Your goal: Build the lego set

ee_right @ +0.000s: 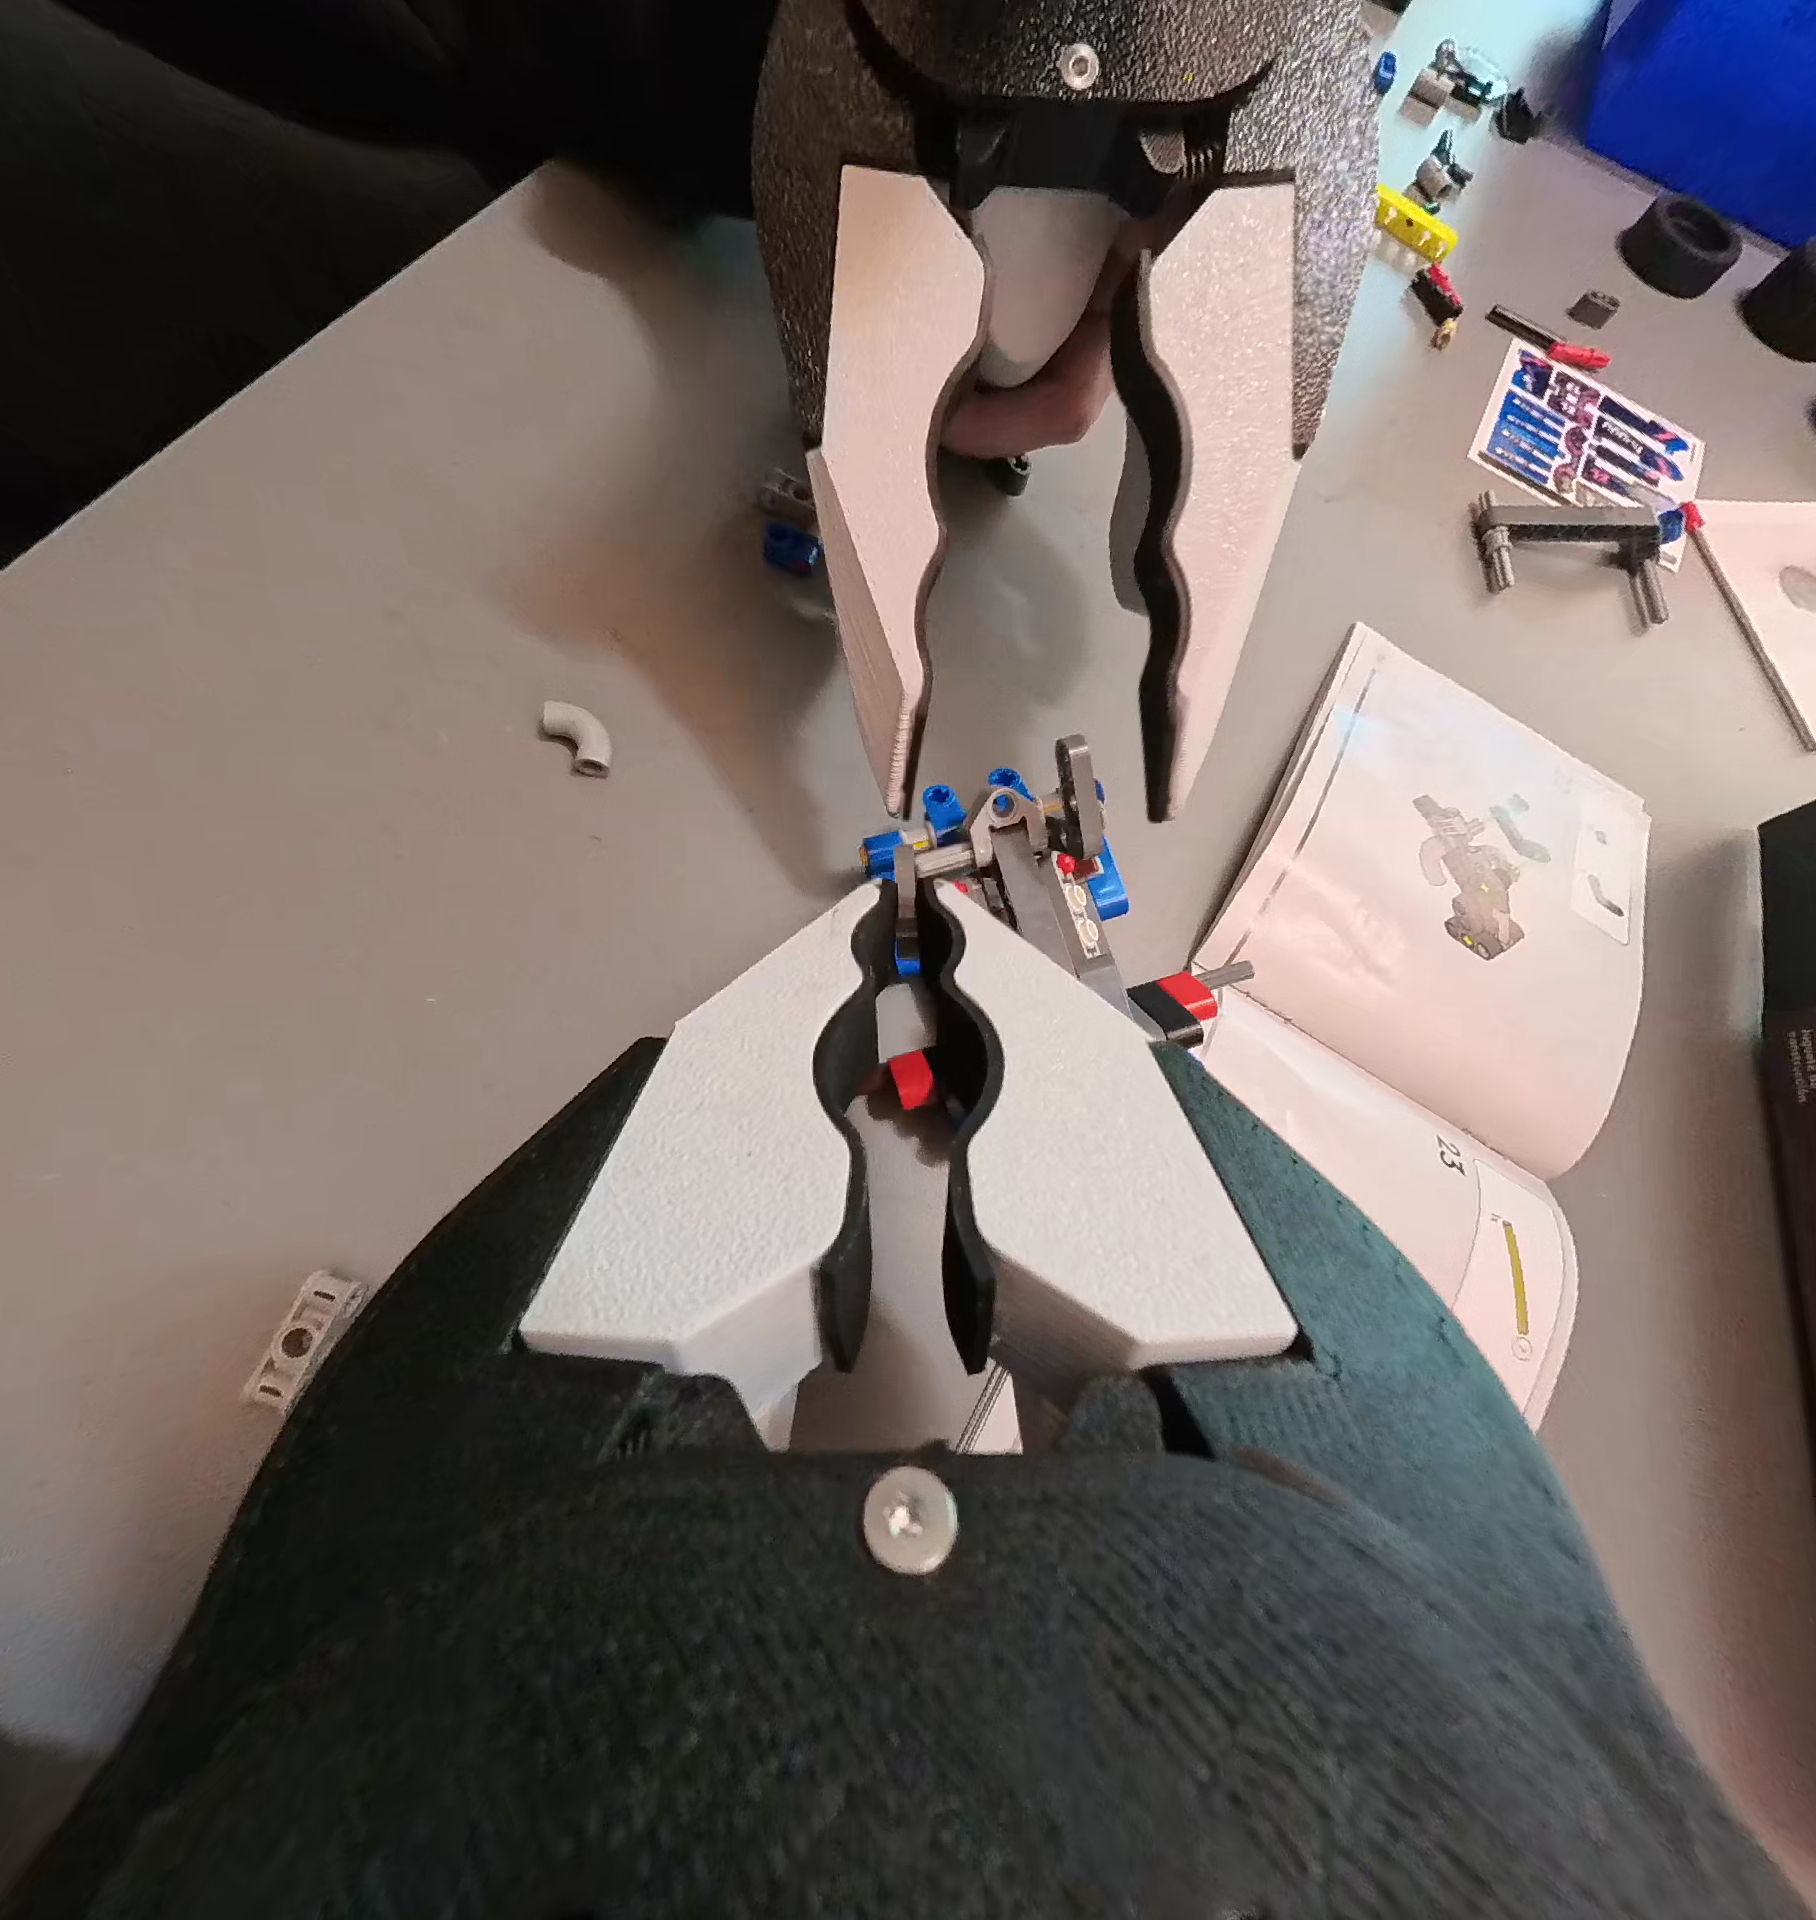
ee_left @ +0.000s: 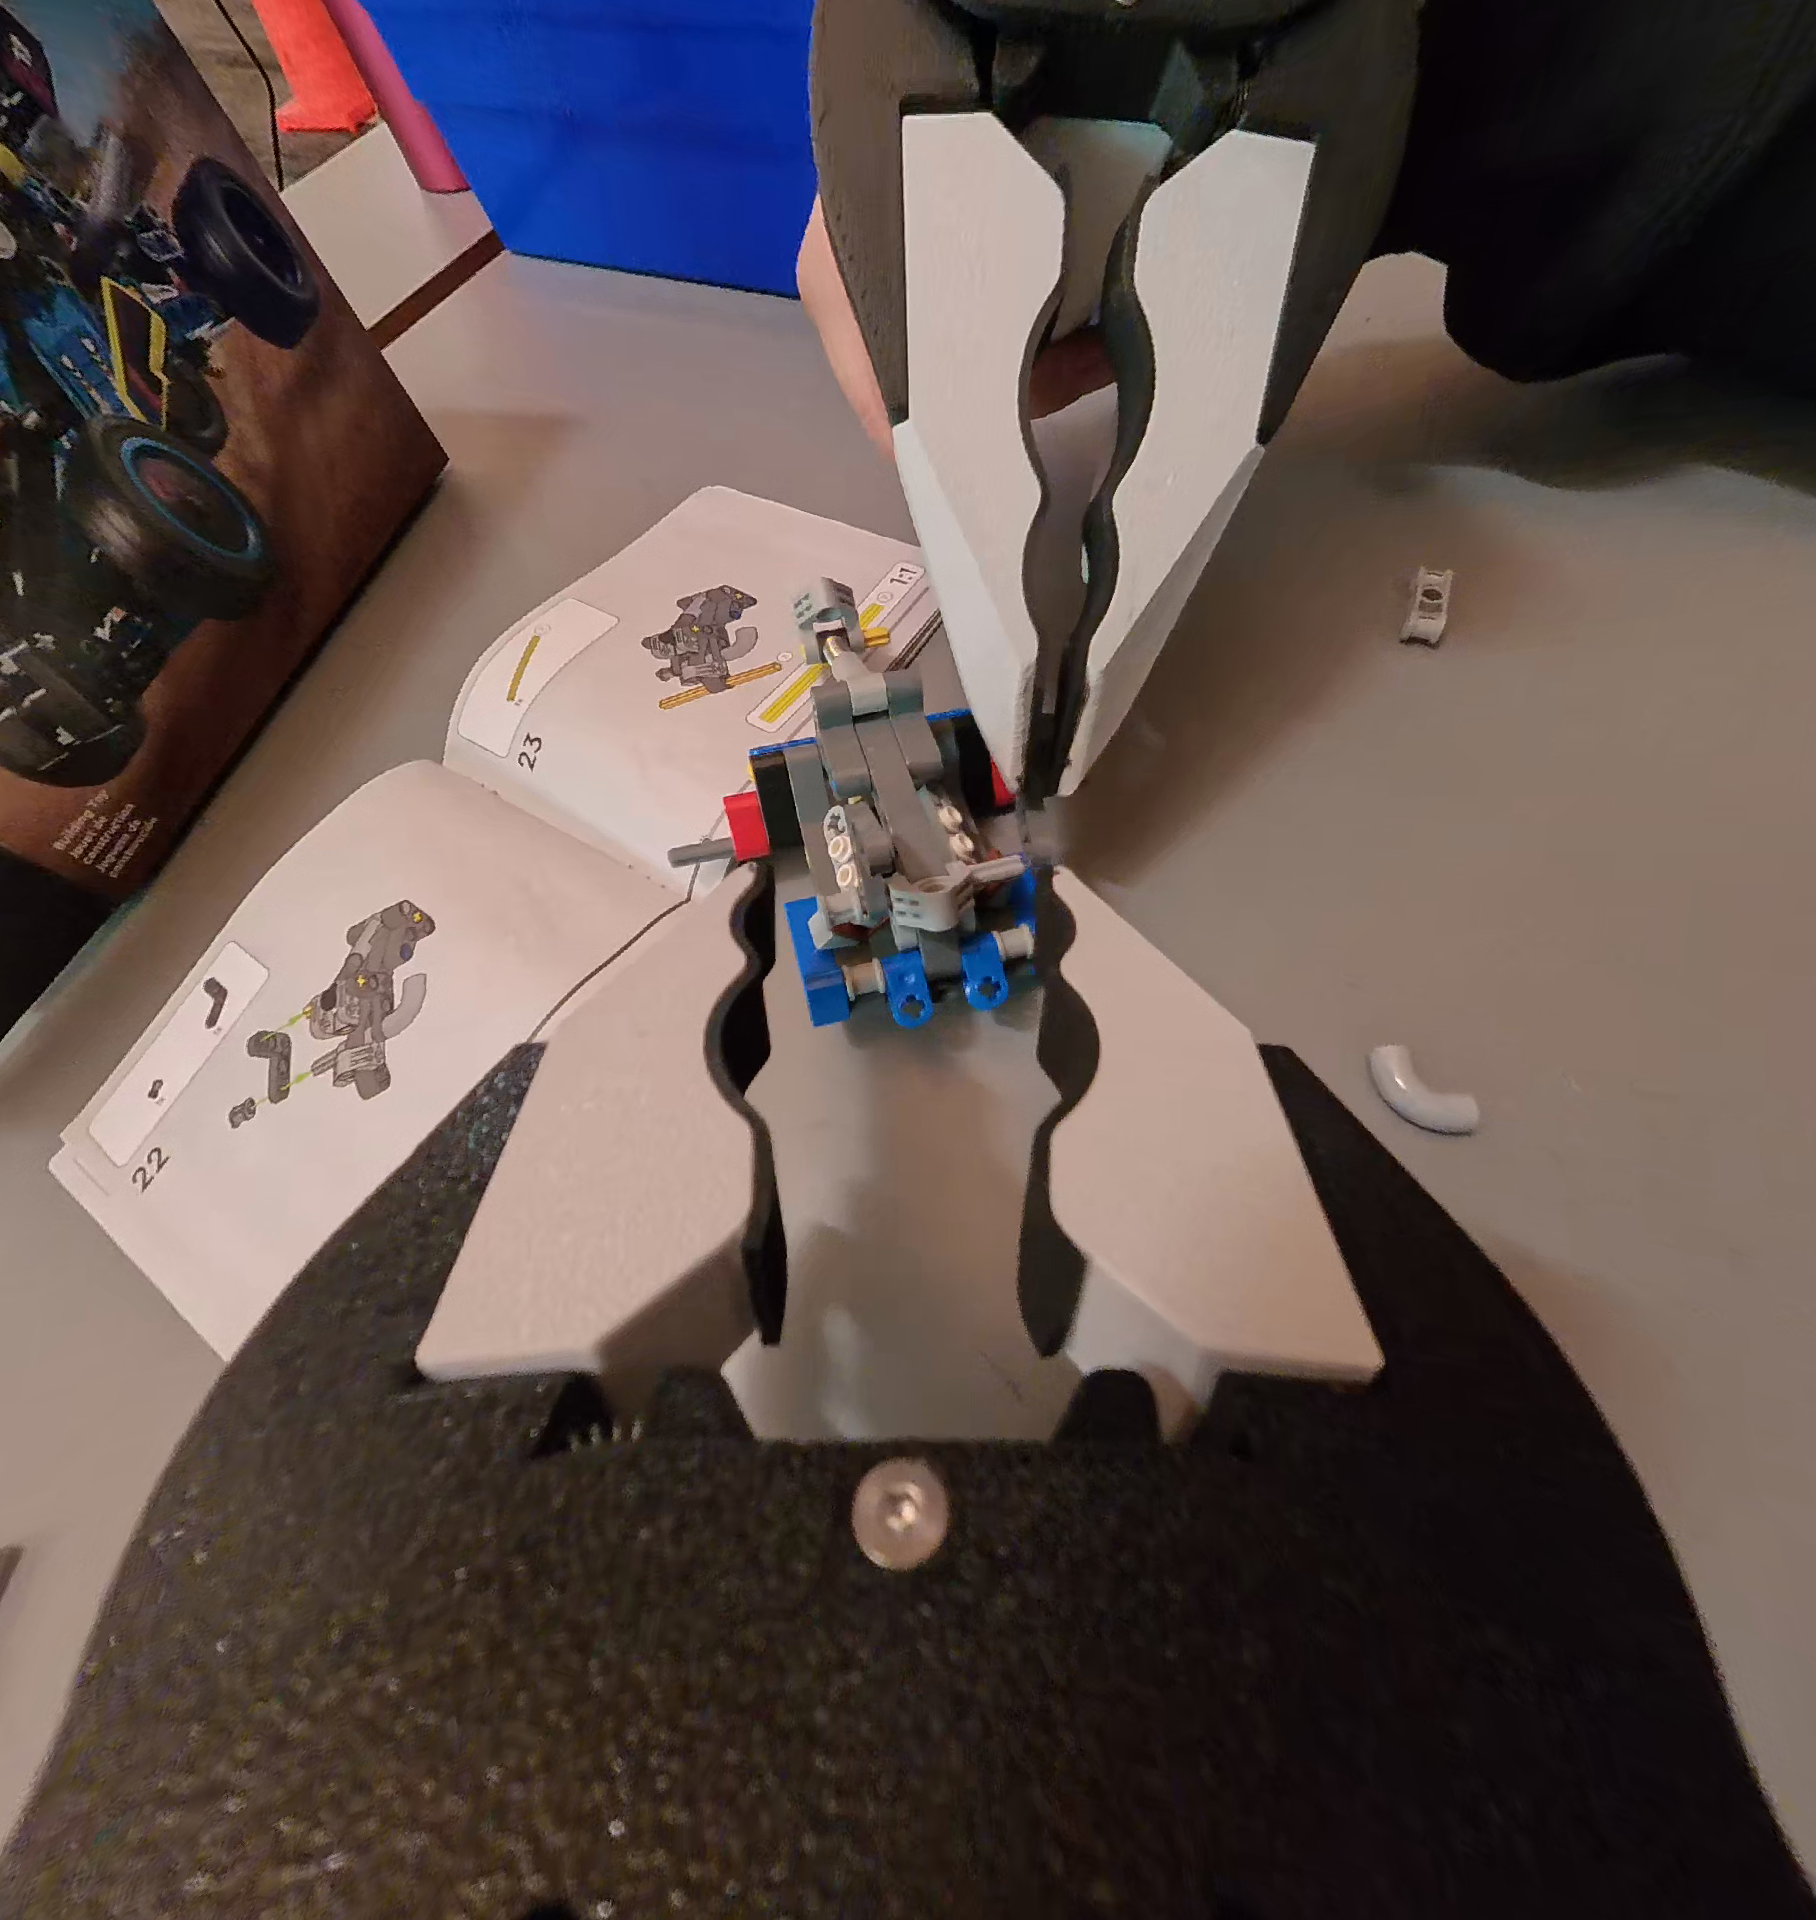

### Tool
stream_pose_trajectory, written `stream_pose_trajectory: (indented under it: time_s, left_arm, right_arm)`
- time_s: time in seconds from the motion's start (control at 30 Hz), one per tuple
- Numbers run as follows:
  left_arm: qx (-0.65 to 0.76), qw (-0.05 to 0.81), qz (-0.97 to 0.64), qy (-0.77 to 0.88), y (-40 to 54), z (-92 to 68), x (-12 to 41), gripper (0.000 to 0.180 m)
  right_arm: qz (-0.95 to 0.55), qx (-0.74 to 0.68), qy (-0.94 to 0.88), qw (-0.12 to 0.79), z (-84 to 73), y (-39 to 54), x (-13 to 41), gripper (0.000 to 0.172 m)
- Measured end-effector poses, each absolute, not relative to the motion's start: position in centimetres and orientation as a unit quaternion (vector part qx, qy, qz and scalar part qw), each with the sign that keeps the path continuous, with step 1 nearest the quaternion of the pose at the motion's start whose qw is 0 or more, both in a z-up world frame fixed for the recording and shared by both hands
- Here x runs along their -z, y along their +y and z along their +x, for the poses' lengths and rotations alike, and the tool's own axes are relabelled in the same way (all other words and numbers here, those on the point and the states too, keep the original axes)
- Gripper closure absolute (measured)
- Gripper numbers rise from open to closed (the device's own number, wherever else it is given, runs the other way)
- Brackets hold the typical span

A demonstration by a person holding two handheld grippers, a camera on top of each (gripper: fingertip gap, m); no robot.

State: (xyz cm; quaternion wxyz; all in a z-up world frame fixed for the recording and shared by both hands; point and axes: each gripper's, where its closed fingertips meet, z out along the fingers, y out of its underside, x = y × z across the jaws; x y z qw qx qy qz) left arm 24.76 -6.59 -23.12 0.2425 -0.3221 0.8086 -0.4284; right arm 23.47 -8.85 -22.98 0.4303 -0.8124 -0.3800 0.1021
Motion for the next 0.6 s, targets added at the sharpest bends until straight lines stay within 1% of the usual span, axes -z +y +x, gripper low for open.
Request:
stream_pose_trajectory:
  time_s: [0.13, 0.6]
  left_arm:
    - [0.420, 0.242, -0.331, 0.809, -6.52, 24.64, 23.36, 0.131]
    - [0.398, 0.261, -0.331, 0.815, -6.78, 25.12, 23.82, 0.133]
  right_arm:
    - [-0.811, -0.100, -0.381, 0.432, 23.49, -8.77, 23.01, 0.171]
    - [-0.808, -0.083, -0.384, 0.438, 23.34, -8.06, 23.06, 0.171]
